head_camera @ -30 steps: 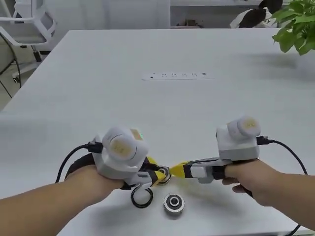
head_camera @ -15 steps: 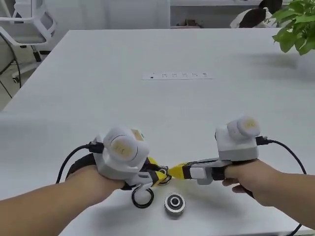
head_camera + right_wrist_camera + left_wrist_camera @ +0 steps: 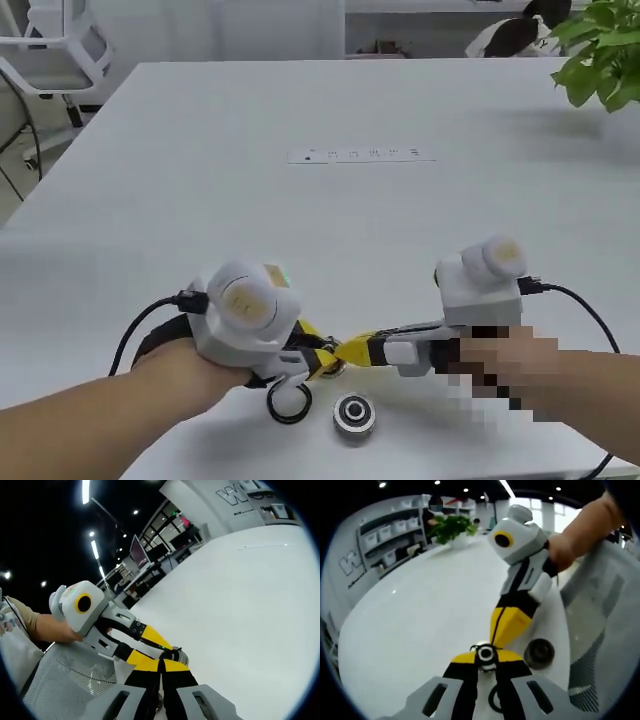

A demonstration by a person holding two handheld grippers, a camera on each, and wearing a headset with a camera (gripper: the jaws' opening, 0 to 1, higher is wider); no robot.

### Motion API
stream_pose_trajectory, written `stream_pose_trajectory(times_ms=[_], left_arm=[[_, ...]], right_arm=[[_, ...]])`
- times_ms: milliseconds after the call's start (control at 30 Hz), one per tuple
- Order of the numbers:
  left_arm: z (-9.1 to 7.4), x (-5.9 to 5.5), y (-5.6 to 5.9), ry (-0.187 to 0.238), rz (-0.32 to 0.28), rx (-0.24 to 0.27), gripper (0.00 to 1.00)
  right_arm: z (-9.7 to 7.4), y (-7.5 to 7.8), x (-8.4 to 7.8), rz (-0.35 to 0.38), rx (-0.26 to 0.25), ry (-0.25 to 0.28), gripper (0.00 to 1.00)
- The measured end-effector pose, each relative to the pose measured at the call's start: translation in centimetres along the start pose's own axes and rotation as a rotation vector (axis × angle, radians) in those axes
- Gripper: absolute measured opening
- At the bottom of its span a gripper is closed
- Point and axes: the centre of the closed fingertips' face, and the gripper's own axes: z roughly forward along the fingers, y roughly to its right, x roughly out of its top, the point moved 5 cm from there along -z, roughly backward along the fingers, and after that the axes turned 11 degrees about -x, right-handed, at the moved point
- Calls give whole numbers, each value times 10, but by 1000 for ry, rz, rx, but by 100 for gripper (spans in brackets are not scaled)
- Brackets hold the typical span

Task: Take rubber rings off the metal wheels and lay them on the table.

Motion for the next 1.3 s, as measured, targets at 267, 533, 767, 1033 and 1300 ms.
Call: stream_pose_trajectory(times_ms=[267, 533, 767, 1033, 1300], left_arm=[[0, 0, 0, 7, 0, -3, 12], [0, 0, 0, 9, 1, -1, 13], [0, 0, 0, 16, 1, 0, 13], [1, 0, 0, -1, 3, -3, 13], [-2, 0, 1, -34, -3, -13, 15]], right_arm=[[-4, -6, 0, 32, 65, -4, 0], [-3, 2, 1, 34, 30, 4, 0], [-3, 10, 0, 13, -31, -2, 0], [-2, 9, 0, 0, -32, -4, 0], [-1, 5, 0, -3, -21, -6, 0]])
